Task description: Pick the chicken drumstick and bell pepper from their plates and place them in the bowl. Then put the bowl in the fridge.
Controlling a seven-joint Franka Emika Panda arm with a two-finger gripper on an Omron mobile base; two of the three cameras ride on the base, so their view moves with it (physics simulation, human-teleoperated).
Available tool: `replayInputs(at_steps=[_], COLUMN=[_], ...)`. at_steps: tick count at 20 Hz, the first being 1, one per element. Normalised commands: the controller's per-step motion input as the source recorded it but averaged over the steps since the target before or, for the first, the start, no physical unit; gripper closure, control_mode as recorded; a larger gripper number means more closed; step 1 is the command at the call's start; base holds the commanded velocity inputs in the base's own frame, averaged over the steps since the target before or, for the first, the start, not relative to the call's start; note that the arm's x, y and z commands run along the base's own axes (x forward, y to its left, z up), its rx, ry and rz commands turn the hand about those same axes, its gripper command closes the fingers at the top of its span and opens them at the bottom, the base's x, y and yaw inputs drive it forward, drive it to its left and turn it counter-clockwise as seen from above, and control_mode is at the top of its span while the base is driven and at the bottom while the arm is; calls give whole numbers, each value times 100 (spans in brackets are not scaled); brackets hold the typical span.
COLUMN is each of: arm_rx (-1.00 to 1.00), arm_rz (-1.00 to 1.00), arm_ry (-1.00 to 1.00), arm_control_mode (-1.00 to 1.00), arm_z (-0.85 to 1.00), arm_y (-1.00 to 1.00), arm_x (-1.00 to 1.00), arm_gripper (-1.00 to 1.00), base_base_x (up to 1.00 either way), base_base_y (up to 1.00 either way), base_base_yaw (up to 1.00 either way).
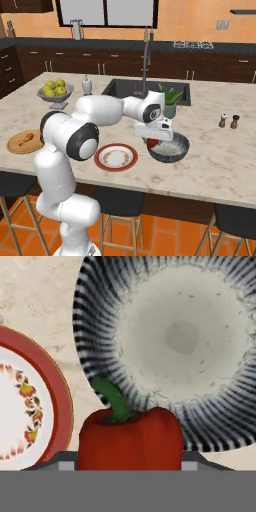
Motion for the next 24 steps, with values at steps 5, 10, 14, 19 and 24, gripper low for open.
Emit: replayInputs(at_steps=[5,10,14,19,24], arm_rx=[0,0,0,0,0], arm_rz=[0,0,0,0,0], arm_ry=[1,0,0,0,0], arm_control_mode=[-100,-100,-100,-100,-100], arm_z=[-14,-36,-25,-32,-6], arm_y=[-34,-15,-22,-11,0], arm_x=[18,9,7,4,1], arm_gripper=[100,100,100,100,100], base_base_x=[0,0,0,0,0], base_base_y=[0,0,0,0,0], base_base_yaw=[0,0,0,0,0])
